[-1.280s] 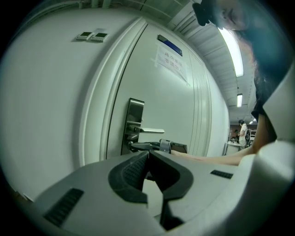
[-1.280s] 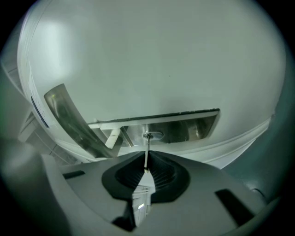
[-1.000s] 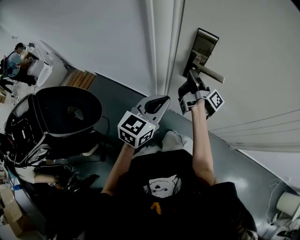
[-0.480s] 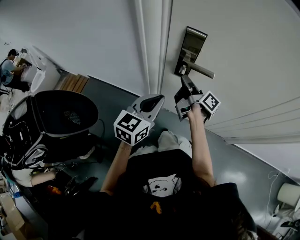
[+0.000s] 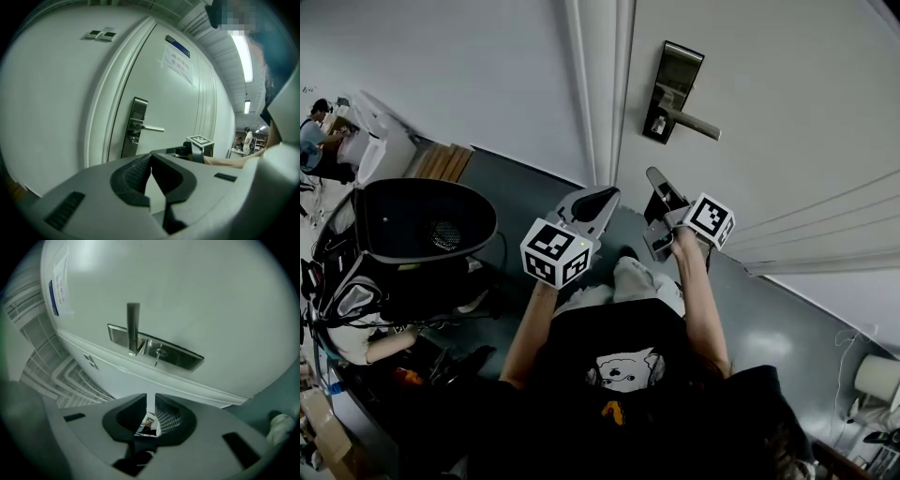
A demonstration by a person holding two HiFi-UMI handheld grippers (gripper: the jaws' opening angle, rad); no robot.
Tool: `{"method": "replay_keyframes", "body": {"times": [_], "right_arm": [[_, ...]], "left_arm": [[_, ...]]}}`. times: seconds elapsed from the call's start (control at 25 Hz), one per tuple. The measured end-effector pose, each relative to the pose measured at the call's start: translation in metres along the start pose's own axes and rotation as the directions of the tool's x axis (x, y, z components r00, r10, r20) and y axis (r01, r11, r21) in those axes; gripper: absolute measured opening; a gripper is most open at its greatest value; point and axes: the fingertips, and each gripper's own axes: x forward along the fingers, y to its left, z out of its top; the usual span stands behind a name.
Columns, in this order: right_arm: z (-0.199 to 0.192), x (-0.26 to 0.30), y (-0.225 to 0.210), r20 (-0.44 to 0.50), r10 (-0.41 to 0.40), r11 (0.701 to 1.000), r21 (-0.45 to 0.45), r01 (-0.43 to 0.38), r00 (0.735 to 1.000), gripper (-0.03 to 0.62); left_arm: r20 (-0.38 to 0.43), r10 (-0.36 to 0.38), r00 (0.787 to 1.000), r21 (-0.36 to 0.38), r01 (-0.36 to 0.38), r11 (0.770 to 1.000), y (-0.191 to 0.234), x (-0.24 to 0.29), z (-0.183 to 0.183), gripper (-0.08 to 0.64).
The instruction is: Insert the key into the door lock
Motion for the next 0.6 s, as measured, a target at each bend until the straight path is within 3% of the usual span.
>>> {"method": "replay_keyframes", "body": {"times": [0.36, 0.6], "right_arm": [[-0.045, -0.052, 0.024, -0.029, -0.013, 1.000, 0.005, 0.014, 0.999, 0.044], [-0.049, -0.080, 0.045, -0.016, 0.006, 0.999, -0.034, -0.006, 1.000, 0.043]], "left_arm": [[-0.030, -0.028, 0.999, -0.038, 0.027, 0.999, -0.028, -0.030, -0.015, 0.009], [-0.035, -0.071, 0.997, -0.058, 0.069, 0.996, -0.053, -0.035, -0.019, 0.009]]}}
